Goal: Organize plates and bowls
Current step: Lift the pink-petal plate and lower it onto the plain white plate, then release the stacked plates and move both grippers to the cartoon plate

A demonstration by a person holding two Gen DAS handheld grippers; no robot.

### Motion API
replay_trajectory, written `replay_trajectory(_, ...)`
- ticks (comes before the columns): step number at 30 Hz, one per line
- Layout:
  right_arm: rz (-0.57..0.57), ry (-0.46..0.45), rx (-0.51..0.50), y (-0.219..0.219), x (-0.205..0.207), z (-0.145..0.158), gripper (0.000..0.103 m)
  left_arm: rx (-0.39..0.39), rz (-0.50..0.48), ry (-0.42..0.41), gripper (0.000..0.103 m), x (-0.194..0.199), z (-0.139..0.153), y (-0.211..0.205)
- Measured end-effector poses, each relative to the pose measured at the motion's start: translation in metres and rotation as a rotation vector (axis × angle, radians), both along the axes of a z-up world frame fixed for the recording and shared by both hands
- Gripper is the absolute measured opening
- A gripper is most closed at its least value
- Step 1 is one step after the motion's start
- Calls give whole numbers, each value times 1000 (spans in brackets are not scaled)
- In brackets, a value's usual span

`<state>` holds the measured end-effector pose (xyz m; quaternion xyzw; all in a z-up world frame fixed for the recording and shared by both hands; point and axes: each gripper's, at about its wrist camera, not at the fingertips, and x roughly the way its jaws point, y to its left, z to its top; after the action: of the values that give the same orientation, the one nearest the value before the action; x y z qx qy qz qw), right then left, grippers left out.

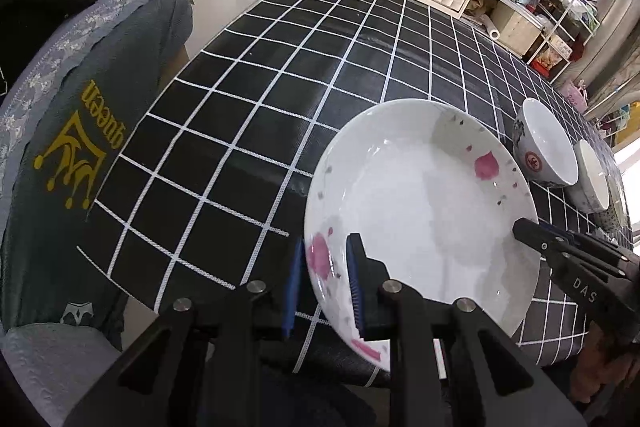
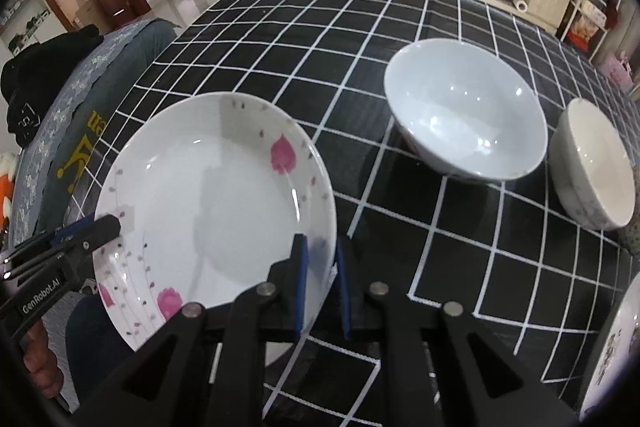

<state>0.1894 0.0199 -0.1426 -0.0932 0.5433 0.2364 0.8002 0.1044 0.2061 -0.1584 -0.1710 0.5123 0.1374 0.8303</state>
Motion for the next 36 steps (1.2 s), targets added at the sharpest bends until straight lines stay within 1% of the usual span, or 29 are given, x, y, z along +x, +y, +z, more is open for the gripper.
replay_trajectory(2,-10,0,7,-3,-1,3,19,4,3,-4,21,-3,2,0)
replay_trajectory(3,-17,6,19,-6,-2,5,20,6,3,-7,23,-5,4,-1)
replay_trajectory(4,-22,7,25,-5,-2,6,27,11,3,-13,25,-6,7,-1)
replay_trajectory(5,-29,3,28,-6,-3,7,37,16,1,-19,30,-8,10,-2)
replay_trajectory(6,-35,-7,28,-8,-4,11,42,20,-3,-25,31,-9,13,-3)
replay_trajectory(7,-39,-16,28,-9,-6,13,50,23,-10,-35,32,-10,17,-6)
replay_trajectory(8,-45,-28,30,-11,-8,16,55,25,-18,-48,33,-10,22,-9)
replay_trajectory(9,-54,-38,33,-15,-10,20,56,27,-25,-58,38,-10,26,-12)
replay_trajectory(11,-68,-45,42,-20,-11,26,58,24,-35,-77,41,-10,33,-19)
replay_trajectory(16,-120,-83,64,-44,-18,45,65,5,-100,-120,42,-9,51,-46)
replay_trajectory(19,-154,-108,66,-61,-23,56,67,24,-155,-141,42,-8,60,-69)
replay_trajectory(28,-247,-168,83,-117,-36,85,67,32,-283,-201,42,-1,87,-136)
replay_trajectory(36,-316,-220,101,-169,-46,109,67,38,-367,-252,42,3,110,-188)
